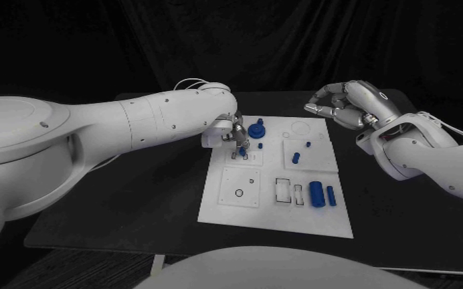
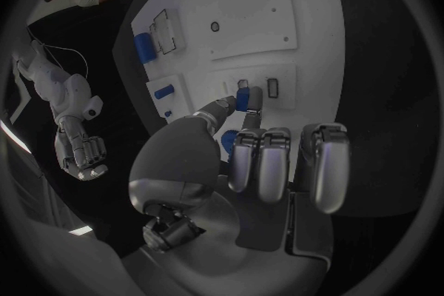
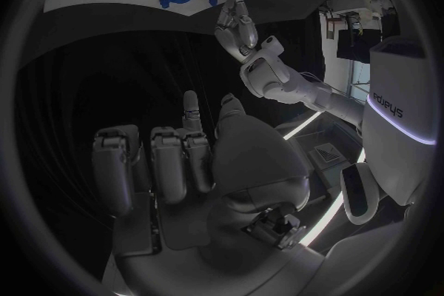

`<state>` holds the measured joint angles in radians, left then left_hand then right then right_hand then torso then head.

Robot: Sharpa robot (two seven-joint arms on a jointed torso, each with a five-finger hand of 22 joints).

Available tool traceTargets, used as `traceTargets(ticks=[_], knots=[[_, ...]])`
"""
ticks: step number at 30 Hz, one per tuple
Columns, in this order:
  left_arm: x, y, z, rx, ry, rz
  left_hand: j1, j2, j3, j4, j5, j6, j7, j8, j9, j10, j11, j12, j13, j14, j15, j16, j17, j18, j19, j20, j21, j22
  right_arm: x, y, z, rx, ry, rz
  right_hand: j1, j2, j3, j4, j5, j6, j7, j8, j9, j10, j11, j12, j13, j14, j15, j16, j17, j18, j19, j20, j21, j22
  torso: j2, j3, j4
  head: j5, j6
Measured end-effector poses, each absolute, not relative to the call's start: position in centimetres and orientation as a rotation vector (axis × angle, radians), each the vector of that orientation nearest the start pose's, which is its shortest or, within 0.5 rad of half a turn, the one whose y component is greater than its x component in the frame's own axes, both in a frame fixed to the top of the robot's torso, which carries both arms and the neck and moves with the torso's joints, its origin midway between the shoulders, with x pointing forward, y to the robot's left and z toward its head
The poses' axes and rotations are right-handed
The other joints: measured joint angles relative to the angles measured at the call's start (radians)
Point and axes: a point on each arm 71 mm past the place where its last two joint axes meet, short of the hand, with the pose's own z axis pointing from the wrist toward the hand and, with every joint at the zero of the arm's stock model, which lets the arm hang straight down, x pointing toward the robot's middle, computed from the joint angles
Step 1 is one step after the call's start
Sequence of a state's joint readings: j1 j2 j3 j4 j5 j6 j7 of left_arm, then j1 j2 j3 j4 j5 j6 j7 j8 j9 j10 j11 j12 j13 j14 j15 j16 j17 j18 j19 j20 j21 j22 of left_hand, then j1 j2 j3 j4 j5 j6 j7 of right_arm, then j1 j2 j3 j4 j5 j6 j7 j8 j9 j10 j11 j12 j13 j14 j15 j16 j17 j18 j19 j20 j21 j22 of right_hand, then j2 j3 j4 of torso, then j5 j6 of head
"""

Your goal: Assemble the parts on the task board

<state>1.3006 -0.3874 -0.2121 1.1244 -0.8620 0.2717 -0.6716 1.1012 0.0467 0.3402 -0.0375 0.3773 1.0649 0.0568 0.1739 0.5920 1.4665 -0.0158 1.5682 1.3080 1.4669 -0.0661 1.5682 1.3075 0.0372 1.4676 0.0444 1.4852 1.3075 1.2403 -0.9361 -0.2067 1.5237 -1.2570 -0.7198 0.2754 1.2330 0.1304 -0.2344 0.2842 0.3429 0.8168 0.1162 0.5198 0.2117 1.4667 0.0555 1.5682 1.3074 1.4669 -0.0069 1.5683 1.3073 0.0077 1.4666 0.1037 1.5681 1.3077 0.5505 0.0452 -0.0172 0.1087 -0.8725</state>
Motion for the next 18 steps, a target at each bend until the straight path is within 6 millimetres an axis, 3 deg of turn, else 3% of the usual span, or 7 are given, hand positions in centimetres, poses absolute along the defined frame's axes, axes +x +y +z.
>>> traceTargets(ticks=[18], knots=[[51.53, 10.19, -25.69, -0.134, 2.597, -0.248, 0.000, 0.000, 0.000, 0.000, 0.000, 0.001, 0.000, 0.002, 0.001, 0.000, 0.000, 0.000, 0.000, 0.000, 0.000, 0.000, 0.000, 0.000, 0.000, 0.000, 0.000, 0.000, 46.11, -24.29, -19.18, -0.122, 1.332, 0.833, 0.004, 0.004, -0.003, -0.003, 0.000, 0.000, 0.000, 0.000, -0.001, 0.000, 0.000, 0.000, 0.000, 0.000, 0.000, 0.000, 0.000, 0.000, 0.000, 0.000, 0.000, 0.000, -0.002, -0.0006, -0.0011, 0.002, 0.000]])
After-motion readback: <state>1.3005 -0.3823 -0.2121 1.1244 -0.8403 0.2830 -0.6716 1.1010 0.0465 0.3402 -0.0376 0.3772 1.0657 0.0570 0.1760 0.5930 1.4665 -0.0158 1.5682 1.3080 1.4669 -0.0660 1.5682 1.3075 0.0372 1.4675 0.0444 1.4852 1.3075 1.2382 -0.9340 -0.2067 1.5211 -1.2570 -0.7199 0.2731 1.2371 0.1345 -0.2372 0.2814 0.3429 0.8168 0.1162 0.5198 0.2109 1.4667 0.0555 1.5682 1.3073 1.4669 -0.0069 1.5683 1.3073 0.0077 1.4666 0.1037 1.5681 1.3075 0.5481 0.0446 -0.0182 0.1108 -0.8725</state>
